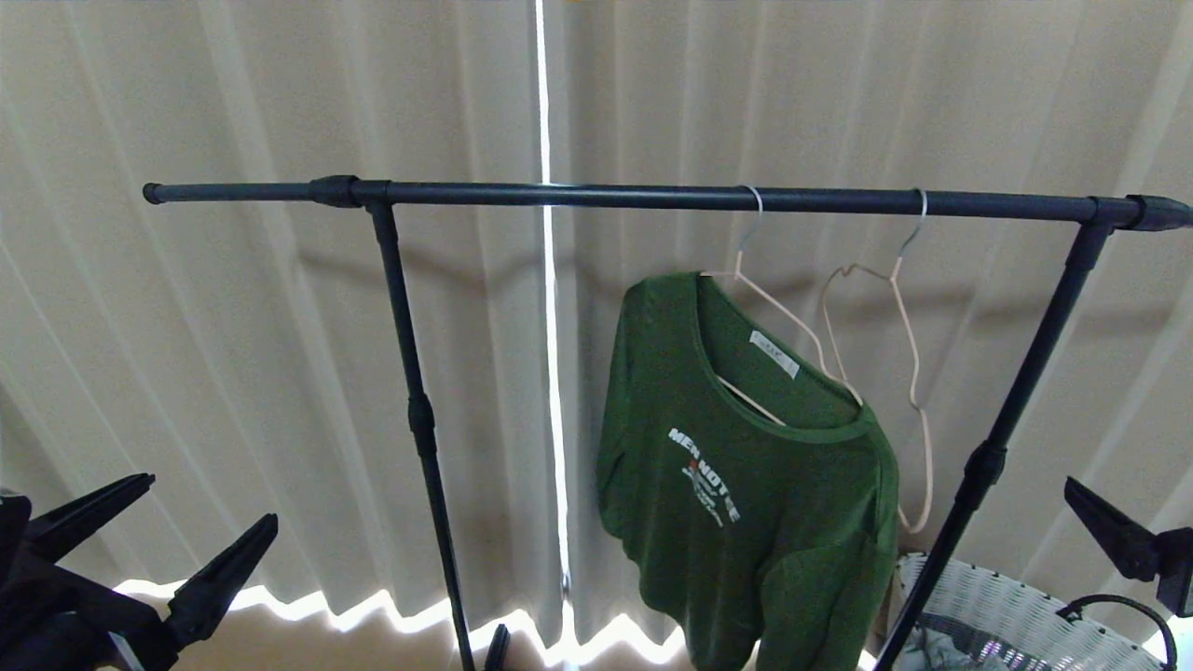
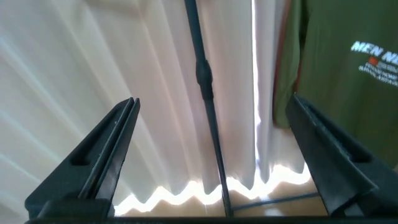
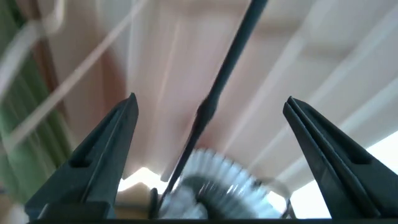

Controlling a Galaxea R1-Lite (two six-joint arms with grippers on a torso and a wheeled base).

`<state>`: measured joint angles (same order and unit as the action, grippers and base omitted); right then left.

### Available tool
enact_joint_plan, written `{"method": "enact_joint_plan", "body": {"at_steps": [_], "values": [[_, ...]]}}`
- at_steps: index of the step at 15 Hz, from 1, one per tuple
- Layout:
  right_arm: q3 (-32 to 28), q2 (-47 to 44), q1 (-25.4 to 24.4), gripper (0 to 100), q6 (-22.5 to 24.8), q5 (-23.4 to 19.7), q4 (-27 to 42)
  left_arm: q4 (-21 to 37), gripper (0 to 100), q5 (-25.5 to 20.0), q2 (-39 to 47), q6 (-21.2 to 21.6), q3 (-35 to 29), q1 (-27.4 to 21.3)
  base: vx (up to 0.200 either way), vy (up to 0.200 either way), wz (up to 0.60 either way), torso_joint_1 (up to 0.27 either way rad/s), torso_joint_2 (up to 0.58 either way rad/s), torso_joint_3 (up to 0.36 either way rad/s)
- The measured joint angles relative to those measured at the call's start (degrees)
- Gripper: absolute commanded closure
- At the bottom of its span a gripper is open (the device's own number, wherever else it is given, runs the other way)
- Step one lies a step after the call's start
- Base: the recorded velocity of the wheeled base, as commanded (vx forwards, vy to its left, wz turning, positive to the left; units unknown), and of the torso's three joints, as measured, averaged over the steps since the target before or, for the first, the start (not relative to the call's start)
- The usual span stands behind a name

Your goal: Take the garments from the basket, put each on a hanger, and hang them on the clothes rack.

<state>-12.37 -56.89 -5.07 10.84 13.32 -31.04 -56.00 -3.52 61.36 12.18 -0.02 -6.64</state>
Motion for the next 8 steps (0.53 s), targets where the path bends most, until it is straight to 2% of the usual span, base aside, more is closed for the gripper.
{"method": "enact_joint_plan", "body": {"at_steps": [3, 8], "values": [[3.7, 0.9, 0.2, 0, -0.3, -0.3, 0.0, 0.1, 0, 0.0, 0.0, 0.0, 0.0, 0.0, -0.2, 0.0, 0.0, 0.015, 0.0, 0.002], [6.6, 3.7, 0.3, 0, 0.0, -0.1, 0.8, 0.2, 0, 0.0, -0.6, 0.0, 0.0, 0.0, -0.2, 0.0, 0.0, -0.005, 0.0, 0.004]]}}
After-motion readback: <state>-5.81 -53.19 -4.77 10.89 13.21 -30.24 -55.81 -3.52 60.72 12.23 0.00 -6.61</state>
